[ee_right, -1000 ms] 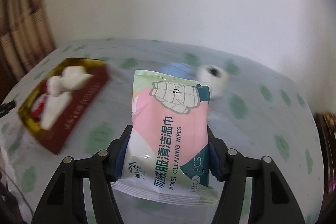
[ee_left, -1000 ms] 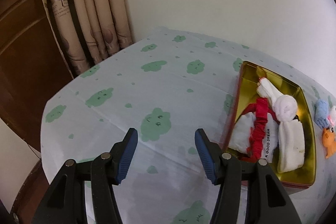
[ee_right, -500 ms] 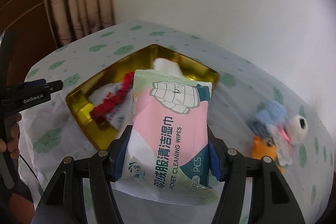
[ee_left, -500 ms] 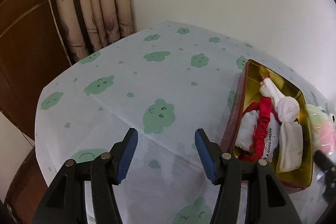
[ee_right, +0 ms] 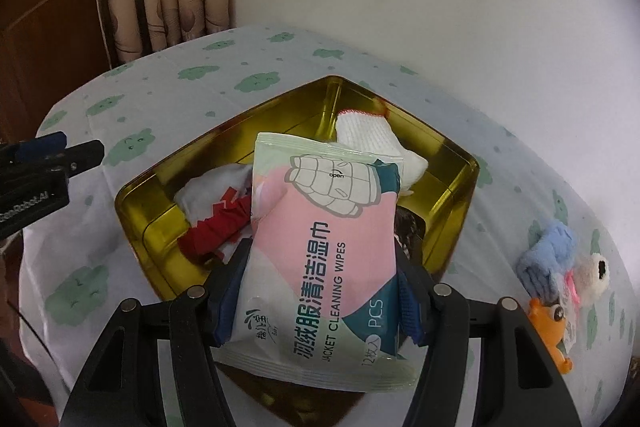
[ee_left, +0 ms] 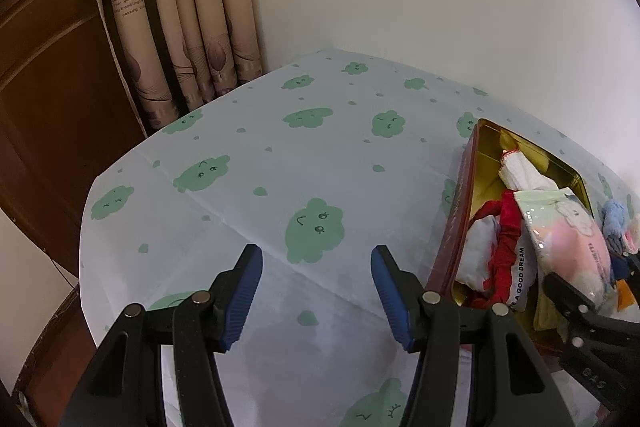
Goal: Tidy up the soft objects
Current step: 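Carry the pink wet-wipes pack into the gold tin and open the right tool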
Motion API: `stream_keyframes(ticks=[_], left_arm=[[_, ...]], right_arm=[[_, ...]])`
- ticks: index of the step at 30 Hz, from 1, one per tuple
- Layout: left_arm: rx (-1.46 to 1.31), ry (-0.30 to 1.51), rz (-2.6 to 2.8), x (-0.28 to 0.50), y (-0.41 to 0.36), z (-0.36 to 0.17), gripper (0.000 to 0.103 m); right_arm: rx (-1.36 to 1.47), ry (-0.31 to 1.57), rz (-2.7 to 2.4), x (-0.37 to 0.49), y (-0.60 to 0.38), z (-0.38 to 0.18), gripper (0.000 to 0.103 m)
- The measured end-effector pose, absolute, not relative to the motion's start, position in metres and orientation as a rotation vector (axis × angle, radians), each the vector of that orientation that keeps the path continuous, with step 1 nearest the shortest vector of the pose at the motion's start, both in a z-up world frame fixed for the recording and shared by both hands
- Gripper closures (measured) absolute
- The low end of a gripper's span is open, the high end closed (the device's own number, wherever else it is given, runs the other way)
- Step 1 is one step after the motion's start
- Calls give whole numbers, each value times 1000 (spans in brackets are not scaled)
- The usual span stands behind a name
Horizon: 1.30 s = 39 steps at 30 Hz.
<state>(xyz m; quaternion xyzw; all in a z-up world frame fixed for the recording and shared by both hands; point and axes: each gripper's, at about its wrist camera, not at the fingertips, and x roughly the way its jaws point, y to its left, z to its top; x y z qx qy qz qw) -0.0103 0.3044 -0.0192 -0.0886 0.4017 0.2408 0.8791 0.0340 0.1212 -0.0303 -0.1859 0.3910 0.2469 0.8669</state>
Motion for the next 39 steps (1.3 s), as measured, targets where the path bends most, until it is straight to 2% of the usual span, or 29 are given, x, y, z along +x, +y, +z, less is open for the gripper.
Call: stream_keyframes(ticks=[14,19,23,26,33,39], left_arm=[[-211,829,524,-13,310,-18,45],[-213,838,519,-12,310,-19,45],[-201,825,524,-13,308,-17,45],[-207,829,521,-12,310,-18,45],[-199,816,528,-13,310,-15,45],[-186,814,531,-13,308,-14,45]], right_arm=[[-360,815,554,39,142,-32,42],[-336,828,560,39,141,-31,38],[-298,808,573,35,135,-22,26],[-292,786,570,31,130,-12,25],[-204,782,525,29,85,6,25],[-185,792,364,46,9,8,24]])
